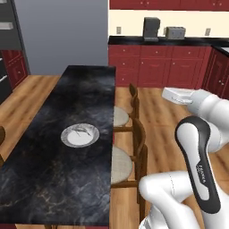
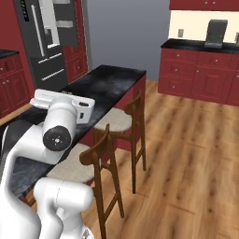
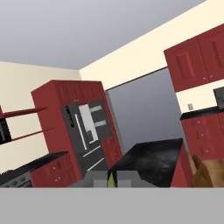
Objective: Take the lemon wedge from the fridge and place it on the plate with fish on the dining counter.
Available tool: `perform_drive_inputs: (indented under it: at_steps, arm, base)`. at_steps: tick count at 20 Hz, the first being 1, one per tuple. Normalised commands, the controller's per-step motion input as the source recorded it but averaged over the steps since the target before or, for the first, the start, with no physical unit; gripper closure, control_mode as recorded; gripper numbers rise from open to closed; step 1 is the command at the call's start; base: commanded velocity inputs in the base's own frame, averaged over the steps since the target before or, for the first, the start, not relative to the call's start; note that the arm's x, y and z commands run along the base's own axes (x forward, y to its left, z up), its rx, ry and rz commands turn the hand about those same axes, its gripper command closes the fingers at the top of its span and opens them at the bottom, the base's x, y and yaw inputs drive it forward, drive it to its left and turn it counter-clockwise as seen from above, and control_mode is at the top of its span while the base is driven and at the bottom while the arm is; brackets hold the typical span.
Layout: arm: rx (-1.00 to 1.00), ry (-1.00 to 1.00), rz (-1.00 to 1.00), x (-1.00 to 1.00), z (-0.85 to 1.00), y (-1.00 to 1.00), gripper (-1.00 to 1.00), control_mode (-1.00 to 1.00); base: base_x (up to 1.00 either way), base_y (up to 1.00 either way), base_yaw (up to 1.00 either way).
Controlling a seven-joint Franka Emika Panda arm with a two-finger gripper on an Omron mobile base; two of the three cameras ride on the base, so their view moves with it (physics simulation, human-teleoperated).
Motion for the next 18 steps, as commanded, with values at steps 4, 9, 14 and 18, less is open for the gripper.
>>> perform_drive_inputs:
  at_steps: [4,9,14,18]
  arm:
    - [0.0,0.0,0.0,0.0,0.0,0.0,1.0,1.0]
    - [0.0,0.0,0.0,0.0,0.0,0.0,1.0,1.0]
    - [0.0,0.0,0.0,0.0,0.0,0.0,1.0,1.0]
    - [0.0,0.0,0.0,0.0,0.0,0.0,1.0,1.0]
  base:
    - [0.88,0.8,-0.02]
    - [1.0,0.94,0.0]
    - [1.0,0.94,0.07]
    - [0.29,0.21,0.58]
